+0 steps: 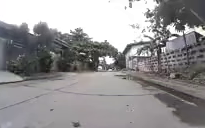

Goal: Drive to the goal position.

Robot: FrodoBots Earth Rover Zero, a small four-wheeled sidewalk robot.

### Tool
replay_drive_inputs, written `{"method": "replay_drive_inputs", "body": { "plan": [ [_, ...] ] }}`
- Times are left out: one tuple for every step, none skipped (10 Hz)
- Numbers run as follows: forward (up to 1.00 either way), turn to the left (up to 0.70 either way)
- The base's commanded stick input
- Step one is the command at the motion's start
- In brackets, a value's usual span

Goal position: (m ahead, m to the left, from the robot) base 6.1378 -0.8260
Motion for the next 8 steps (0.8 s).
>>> {"method": "replay_drive_inputs", "body": {
  "plan": [
    [1.00,-0.37],
    [1.00,-0.40],
    [1.00,-0.40],
    [1.00,-0.40],
    [1.00,-0.40],
    [1.00,-0.10],
    [1.00,0.00],
    [1.00,0.00]
  ]
}}
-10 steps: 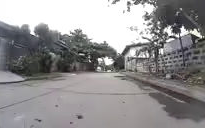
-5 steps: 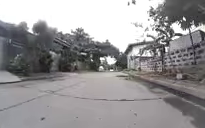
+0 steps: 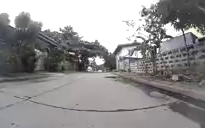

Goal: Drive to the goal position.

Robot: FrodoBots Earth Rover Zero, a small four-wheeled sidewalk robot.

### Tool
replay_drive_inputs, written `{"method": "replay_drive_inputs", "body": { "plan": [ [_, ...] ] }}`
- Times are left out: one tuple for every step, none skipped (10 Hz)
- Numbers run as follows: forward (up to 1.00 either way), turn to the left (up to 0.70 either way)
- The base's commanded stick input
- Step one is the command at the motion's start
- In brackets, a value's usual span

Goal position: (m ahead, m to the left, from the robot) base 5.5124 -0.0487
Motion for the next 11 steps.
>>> {"method": "replay_drive_inputs", "body": {
  "plan": [
    [1.00,0.00],
    [1.00,-0.06],
    [1.00,-0.27],
    [1.00,-0.40],
    [1.00,-0.38],
    [1.00,0.00],
    [1.00,0.00],
    [1.00,0.00],
    [1.00,0.00],
    [1.00,0.00],
    [1.00,0.00]
  ]
}}
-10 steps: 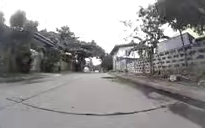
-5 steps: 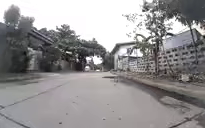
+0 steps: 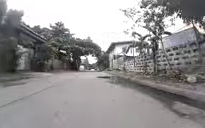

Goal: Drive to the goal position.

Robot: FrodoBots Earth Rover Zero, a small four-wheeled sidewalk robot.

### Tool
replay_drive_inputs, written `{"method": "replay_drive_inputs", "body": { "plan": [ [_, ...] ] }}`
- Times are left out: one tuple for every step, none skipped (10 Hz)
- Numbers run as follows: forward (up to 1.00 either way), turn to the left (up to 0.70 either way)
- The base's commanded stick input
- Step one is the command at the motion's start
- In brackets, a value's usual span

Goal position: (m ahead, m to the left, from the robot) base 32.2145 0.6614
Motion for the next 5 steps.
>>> {"method": "replay_drive_inputs", "body": {
  "plan": [
    [1.00,0.00],
    [1.00,0.00],
    [1.00,0.00],
    [1.00,0.00],
    [1.00,0.00]
  ]
}}
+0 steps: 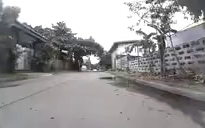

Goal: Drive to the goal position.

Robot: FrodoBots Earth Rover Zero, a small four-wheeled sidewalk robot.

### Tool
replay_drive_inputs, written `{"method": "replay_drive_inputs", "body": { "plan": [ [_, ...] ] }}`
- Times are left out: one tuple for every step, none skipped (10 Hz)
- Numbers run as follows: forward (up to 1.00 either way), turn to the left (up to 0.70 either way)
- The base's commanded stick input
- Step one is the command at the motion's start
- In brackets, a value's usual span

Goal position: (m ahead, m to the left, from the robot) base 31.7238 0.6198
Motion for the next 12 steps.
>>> {"method": "replay_drive_inputs", "body": {
  "plan": [
    [1.00,-0.19],
    [1.00,-0.25],
    [1.00,-0.20],
    [1.00,0.00],
    [1.00,0.00],
    [1.00,0.00],
    [1.00,0.00],
    [1.00,0.00],
    [1.00,0.00],
    [1.00,0.00],
    [1.00,0.00],
    [1.00,0.00]
  ]
}}
